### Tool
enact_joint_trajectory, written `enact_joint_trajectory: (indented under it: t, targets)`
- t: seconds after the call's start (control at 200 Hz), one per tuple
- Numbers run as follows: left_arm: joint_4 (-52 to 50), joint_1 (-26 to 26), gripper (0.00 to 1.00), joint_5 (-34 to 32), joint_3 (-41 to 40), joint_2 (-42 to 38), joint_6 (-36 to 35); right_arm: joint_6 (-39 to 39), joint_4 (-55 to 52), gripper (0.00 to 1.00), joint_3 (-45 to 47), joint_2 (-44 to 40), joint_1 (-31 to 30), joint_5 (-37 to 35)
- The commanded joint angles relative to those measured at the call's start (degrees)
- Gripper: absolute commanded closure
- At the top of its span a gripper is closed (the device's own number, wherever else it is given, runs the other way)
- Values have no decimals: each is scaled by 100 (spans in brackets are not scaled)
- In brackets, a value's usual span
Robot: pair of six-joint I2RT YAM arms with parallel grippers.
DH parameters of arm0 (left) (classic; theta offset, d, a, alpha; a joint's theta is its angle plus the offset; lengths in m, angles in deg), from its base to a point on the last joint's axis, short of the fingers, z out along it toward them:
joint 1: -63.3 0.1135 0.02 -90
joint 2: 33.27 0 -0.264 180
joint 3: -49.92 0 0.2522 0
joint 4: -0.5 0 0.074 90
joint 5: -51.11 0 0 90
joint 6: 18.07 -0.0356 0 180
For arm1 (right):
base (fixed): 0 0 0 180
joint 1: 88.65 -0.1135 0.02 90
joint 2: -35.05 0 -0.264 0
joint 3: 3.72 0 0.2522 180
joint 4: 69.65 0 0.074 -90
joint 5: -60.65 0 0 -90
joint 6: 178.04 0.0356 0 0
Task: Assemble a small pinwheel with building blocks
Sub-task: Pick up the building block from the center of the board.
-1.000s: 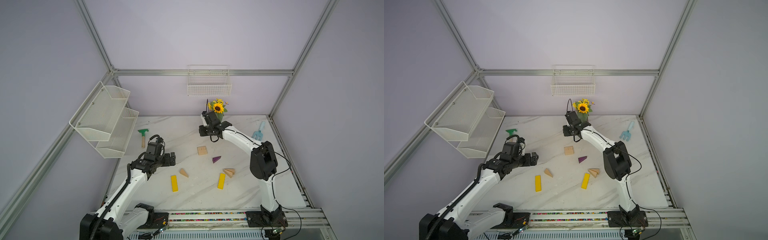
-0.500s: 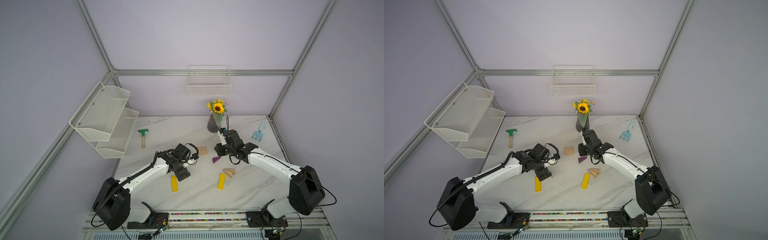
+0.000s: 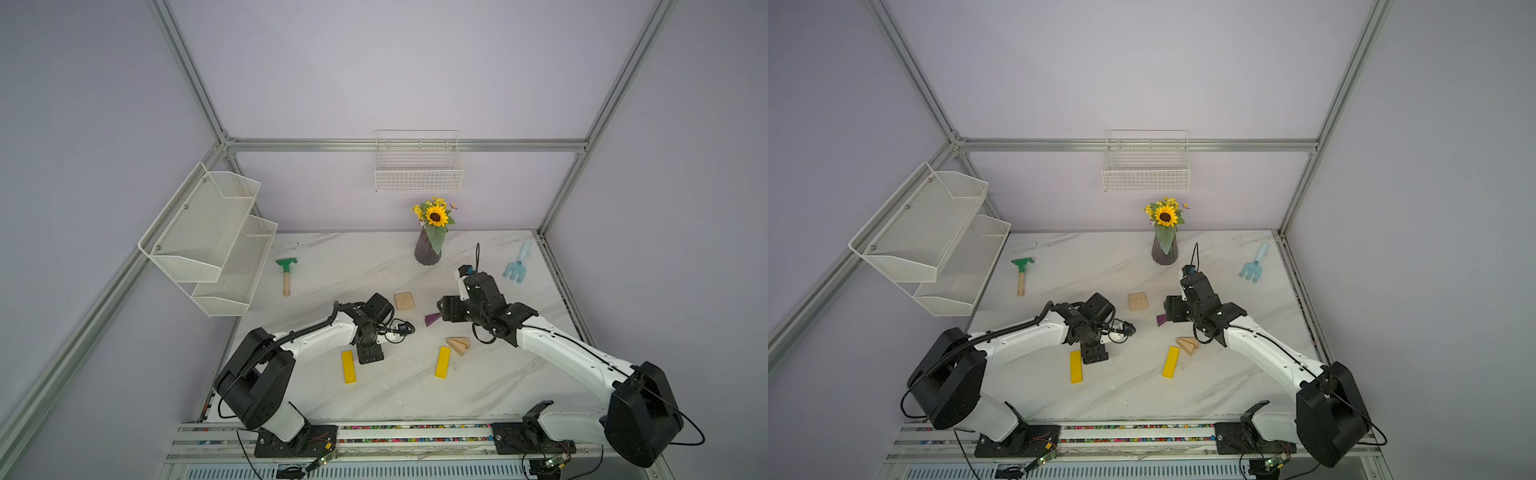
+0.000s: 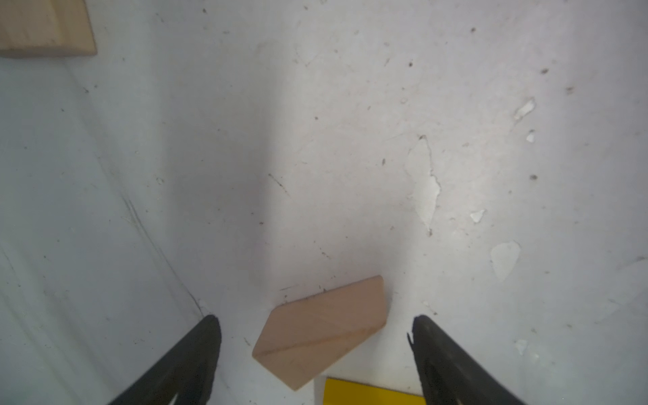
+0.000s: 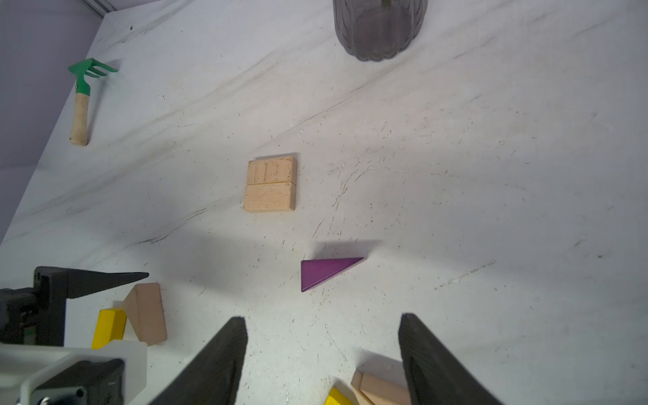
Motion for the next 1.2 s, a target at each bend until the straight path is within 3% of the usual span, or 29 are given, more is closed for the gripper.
enact_joint_trajectory:
  t: [0.0,0.315,0.67,0.885,1.195]
  targets:
    - [188,-29,18,83,80,57,-165,209,159,24,126,-200,71,-144]
    - [593,-22,41,-200,-62,413,-49,358,162,23,201,-200,124,-18]
    - [828,260,83,121,-89,477,360,350,156,23,169,-184,148,44]
    - [219,448,95,364,897,1262,874,385,189,23,192,-147,148,57]
    - [33,628,96,1037,1875,2069,1546,420,239,24,186,-77,148,94]
